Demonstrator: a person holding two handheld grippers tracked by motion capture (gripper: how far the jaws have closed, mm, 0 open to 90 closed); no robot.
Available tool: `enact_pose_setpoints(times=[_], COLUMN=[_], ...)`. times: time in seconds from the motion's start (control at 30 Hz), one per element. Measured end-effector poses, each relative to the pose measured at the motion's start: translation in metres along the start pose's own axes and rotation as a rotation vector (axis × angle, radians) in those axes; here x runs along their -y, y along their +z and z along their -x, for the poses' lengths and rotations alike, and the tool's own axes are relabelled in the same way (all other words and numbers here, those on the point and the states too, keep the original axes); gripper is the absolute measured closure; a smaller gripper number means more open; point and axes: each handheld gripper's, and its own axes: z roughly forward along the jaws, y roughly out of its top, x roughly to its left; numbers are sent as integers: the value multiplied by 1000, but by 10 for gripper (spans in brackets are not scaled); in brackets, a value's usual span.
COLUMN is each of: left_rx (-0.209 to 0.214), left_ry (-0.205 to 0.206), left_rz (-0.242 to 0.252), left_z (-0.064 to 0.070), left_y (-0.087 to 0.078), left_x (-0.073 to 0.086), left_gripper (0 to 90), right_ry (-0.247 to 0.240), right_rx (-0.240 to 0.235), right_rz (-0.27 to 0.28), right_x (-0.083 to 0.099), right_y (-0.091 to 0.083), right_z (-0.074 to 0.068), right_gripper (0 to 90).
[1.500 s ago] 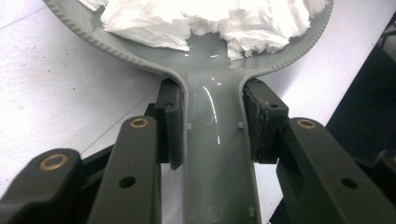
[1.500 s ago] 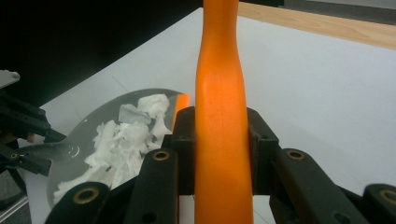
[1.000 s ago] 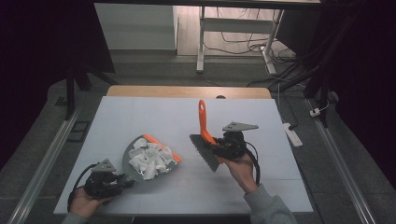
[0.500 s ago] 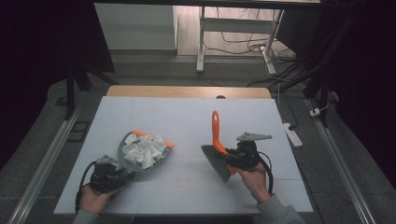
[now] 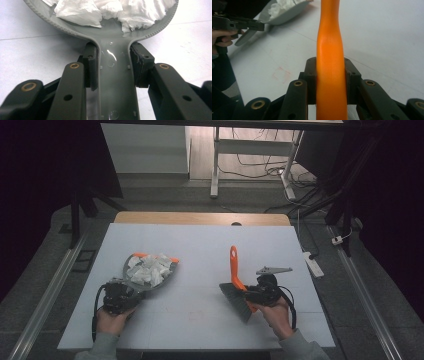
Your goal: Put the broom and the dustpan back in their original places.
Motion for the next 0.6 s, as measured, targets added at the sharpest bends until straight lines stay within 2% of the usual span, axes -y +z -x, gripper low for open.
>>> enact_pose_setpoints(times=[0.1,0.3,0.37,0.43,0.53,0.6], left_rx=[-10,-30,-37,-35,-31,-32], left_ry=[-23,-25,-26,-26,-21,-12], left_rz=[-5,-4,0,5,2,1], left_z=[-3,-2,1,1,3,5], left_y=[4,7,8,8,9,10], left_x=[-1,-2,-1,-1,0,0], left_gripper=[618,616,609,601,570,532], right_ry=[9,59,45,26,23,9], right_rx=[29,54,79,126,127,150], right_rz=[-18,-55,-72,-87,-98,-109], right_x=[-1,-3,-4,-4,-5,-6], right_y=[2,7,8,9,10,11], right_z=[8,27,33,38,44,45], right_gripper=[701,685,665,633,613,576])
